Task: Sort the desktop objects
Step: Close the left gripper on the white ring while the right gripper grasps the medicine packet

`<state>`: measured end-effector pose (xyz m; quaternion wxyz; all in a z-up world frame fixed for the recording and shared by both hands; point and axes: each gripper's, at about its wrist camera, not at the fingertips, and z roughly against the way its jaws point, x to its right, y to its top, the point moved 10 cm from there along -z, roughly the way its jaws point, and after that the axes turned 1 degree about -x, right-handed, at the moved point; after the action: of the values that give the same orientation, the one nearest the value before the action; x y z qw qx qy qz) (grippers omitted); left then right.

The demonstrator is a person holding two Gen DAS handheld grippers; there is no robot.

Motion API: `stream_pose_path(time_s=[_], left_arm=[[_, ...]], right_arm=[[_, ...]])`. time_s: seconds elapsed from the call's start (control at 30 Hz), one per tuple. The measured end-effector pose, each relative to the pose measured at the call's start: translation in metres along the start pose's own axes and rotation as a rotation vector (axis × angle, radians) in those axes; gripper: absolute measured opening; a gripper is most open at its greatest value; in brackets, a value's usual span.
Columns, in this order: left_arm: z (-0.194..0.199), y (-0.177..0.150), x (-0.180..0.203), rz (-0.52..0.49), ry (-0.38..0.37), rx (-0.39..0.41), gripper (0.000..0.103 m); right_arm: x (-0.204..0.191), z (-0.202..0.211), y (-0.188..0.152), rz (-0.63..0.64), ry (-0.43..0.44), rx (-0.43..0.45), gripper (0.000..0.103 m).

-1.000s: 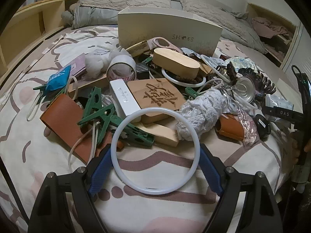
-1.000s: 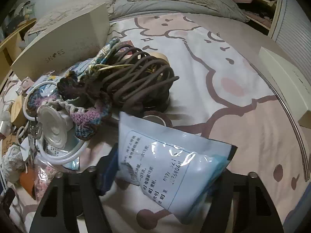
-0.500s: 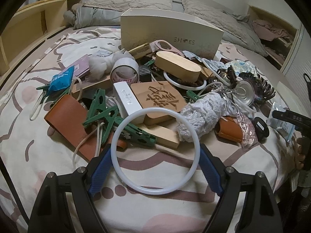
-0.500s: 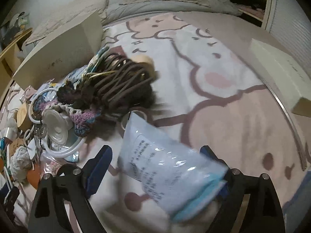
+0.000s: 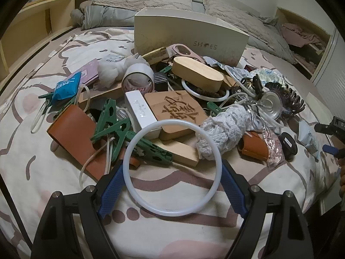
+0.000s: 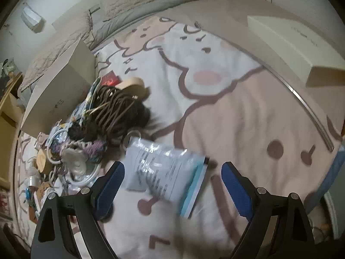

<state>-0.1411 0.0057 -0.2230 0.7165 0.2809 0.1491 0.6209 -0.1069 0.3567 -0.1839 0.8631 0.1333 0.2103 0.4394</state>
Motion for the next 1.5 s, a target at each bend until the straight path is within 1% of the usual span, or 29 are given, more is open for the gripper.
stream_pose_path(time_s=[0.17,0.23,0.27,0.37,0.43,0.63,0.7,0.9,1.03,1.27,1.4,1.47,1.5], left_arm=[[-0.001,-0.001,0.0,-0.006,0.001,-0.001,0.085],[-0.002,-0.001,-0.001,-0.004,0.002,-0.003,0.085],[-0.002,-0.001,-0.001,-0.002,0.002,-0.004,0.085],[-0.001,0.0,-0.002,0.003,-0.001,-0.001,0.085],[-0.001,0.0,-0.003,0.006,-0.002,-0.001,0.085],[-0.002,-0.001,-0.004,0.01,0.002,-0.006,0.085],[-0.003,-0.002,-0.004,0.005,0.01,-0.009,0.085],[-0.005,-0.003,-0.003,0.002,0.015,-0.014,0.085],[-0.005,-0.003,-0.003,0.002,0.016,-0.013,0.085],[-0.005,-0.002,-0.003,0.002,0.016,-0.013,0.085],[-0.005,-0.002,-0.003,0.002,0.015,-0.012,0.085],[-0.004,-0.002,-0.003,0.004,0.015,-0.01,0.085],[-0.004,-0.002,-0.003,0.004,0.015,-0.008,0.085]], right_arm=[[-0.011,-0.013,-0.009,-0.007,-0.02,-0.033,0.091],[-0.015,-0.017,-0.01,-0.007,-0.031,-0.025,0.091],[-0.018,-0.02,-0.009,0.001,-0.036,-0.007,0.091],[-0.023,-0.028,-0.007,0.057,-0.106,0.015,0.091],[-0.026,-0.032,-0.007,0.089,-0.137,0.022,0.091],[-0.03,-0.035,-0.012,0.183,-0.195,0.034,0.096],[-0.032,-0.036,-0.015,0.197,-0.195,0.029,0.098],[-0.036,-0.04,-0.014,0.215,-0.219,0.036,0.099],[-0.04,-0.046,-0.017,0.258,-0.242,0.032,0.101],[-0.042,-0.046,-0.013,0.259,-0.215,0.052,0.101],[-0.042,-0.045,-0.014,0.267,-0.208,0.06,0.094],[-0.043,-0.045,-0.014,0.271,-0.2,0.064,0.087],[-0.044,-0.044,-0.014,0.274,-0.192,0.063,0.081]])
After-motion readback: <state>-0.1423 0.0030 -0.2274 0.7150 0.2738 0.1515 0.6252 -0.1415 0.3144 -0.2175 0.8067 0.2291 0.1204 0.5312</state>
